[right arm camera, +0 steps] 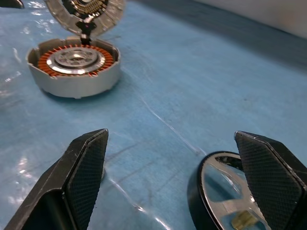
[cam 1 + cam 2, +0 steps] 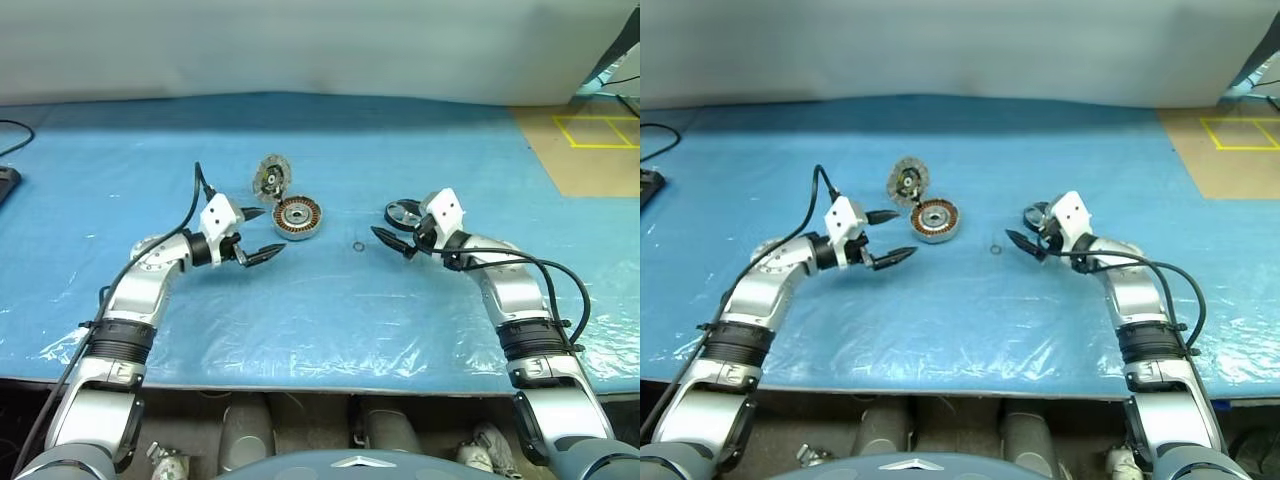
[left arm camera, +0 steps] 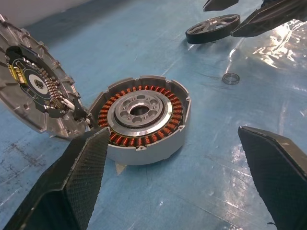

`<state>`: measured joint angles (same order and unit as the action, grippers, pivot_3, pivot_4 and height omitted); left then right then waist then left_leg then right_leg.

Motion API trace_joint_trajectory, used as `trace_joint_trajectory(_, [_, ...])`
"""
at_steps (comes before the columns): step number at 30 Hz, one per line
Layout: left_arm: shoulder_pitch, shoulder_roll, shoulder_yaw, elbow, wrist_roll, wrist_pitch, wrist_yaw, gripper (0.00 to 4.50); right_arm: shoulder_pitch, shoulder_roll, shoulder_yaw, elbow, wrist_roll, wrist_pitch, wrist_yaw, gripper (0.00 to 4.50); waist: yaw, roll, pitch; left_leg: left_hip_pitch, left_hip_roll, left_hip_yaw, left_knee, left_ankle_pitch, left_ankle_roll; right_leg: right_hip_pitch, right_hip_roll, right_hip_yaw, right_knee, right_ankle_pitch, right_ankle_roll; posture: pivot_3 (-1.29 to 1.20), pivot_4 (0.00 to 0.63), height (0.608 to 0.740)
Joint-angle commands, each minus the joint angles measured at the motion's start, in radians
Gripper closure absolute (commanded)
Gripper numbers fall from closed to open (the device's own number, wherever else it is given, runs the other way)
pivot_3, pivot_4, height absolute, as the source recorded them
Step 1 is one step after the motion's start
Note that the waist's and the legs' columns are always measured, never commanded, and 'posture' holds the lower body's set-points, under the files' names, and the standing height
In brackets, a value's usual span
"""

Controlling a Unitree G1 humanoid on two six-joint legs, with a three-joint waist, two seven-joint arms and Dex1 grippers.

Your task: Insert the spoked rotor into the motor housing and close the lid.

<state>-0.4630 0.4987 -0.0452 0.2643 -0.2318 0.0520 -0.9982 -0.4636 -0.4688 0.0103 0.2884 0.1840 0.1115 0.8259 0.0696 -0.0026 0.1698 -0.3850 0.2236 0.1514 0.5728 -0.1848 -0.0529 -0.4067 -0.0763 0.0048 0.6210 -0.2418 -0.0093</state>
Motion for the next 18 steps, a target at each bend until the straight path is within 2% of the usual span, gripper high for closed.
trace_joint_trajectory(1, [-0.017, 0.013, 0.023, -0.002, -0.022, -0.011, -0.021, 0.00, 0.019, -0.012, -0.022, -0.083, 0.046, 0.027, 0.024, 0.05, 0.000, 0.000, 0.000, 0.000, 0.000, 0.000, 0.000, 0.000, 0.000, 0.000, 0.000, 0.000, 0.000, 0.000, 0.000, 0.00, 0.150, 0.740])
trace_joint_trajectory(18, [-0.060, 0.013, 0.013, 0.084, 0.000, -0.057, -0.061, 0.00, 0.005, -0.017, -0.012, -0.063, 0.033, 0.027, 0.049, 0.05, 0.000, 0.000, 0.000, 0.000, 0.000, 0.000, 0.000, 0.000, 0.000, 0.000, 0.000, 0.000, 0.000, 0.000, 0.000, 0.00, 0.150, 0.740])
